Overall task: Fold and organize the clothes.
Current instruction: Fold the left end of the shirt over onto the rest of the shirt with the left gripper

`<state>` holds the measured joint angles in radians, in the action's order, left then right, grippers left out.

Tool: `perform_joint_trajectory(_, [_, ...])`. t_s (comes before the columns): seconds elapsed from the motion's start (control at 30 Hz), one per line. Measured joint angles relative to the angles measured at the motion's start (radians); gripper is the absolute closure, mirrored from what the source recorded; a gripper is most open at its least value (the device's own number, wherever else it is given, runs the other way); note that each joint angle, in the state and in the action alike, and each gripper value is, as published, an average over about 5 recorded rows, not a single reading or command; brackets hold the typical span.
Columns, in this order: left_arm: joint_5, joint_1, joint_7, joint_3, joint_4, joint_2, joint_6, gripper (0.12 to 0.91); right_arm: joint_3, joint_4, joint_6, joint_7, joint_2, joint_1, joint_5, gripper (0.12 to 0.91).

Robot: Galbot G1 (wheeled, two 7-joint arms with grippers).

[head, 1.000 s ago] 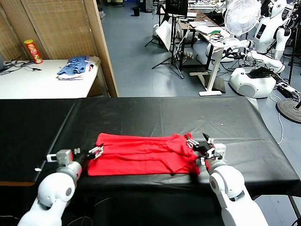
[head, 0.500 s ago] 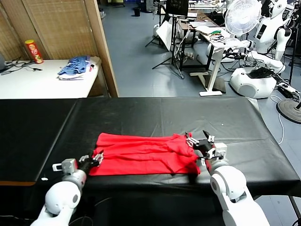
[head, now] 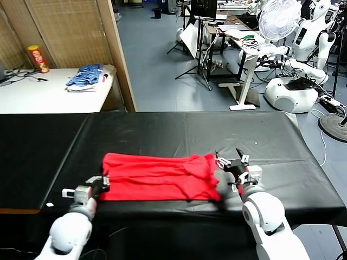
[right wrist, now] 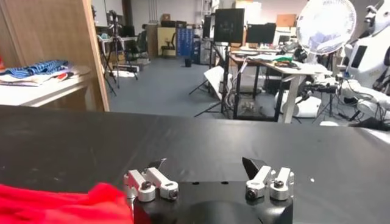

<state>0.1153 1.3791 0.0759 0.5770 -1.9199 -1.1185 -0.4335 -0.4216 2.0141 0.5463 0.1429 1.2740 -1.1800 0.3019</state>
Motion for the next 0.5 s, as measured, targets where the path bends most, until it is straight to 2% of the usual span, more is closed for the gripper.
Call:
perform_joint_trajectory(0.17, [-0.059, 0.038, -0.005, 0.081, 0.011, 0.11, 0.012, 0.881, 0.004, 0.006, 0.002, 0.001, 0.012, -0.01, -0.007, 0.227])
perform_joint_trajectory(0.27, [-0.066, 0.051, 0.002, 0.102, -0.004, 0.151, -0.005, 0.881, 0.005, 0.008, 0.002, 0.001, 0.018, -0.018, -0.015, 0.227])
perform_joint_trajectory(0.37, [-0.033, 0.047, 0.014, 0.092, -0.043, 0.154, -0.05, 0.881, 0.002, 0.013, 0.002, 0.001, 0.02, -0.028, -0.023, 0.227])
perform_joint_trajectory(0.5, [0.07, 0.021, 0.04, 0.03, -0.115, 0.119, -0.136, 0.881, -0.012, 0.024, 0.002, 0.001, 0.024, -0.048, -0.033, 0.227])
